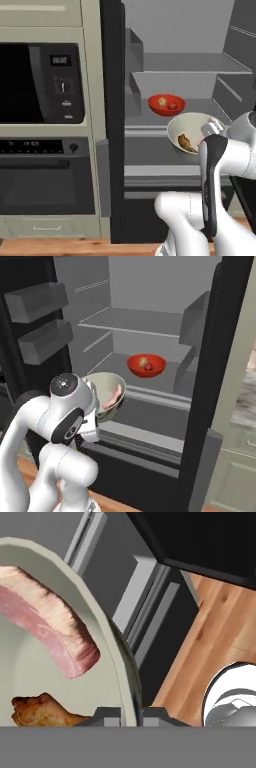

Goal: Place the bowl with the onion and bell pepper on the second highest shelf of the fridge. Place the bowl with the steak and chicken drumstick on the top shelf of the fridge.

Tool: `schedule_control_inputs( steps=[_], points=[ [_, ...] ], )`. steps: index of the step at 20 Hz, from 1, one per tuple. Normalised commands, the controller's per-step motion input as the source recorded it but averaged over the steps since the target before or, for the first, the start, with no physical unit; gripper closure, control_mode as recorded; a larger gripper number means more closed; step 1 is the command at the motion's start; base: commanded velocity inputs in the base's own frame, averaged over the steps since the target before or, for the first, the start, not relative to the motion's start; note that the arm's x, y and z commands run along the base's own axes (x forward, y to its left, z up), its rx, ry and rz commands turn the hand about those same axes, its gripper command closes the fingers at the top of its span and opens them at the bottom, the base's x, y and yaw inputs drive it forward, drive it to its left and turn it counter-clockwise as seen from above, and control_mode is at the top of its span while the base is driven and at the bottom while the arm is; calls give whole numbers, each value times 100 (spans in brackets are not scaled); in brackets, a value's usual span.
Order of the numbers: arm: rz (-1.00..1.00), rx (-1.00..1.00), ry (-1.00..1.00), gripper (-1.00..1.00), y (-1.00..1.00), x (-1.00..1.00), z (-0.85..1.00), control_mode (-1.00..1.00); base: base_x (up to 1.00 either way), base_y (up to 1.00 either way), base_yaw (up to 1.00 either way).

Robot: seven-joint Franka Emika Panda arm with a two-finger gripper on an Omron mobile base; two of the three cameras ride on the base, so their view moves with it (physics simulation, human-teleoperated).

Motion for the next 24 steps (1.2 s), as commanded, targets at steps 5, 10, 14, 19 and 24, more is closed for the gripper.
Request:
schedule_control_inputs(
  steps=[5, 10, 14, 19, 24],
  points=[
    [0, 0, 0, 100, 0, 0, 0, 100, 70, 0, -16],
    [0, 0, 0, 100, 0, 0, 0, 100, 62, 0, -12],
    [-11, 0, -6, 100, 0, -4, 42, -100, 5, 0, -3],
    [-10, 0, -24, 100, 2, -42, 99, -100, 0, 0, 0],
    [-1, -1, -30, 100, 7, -16, 100, -100, 0, 0, 0]
  ],
)
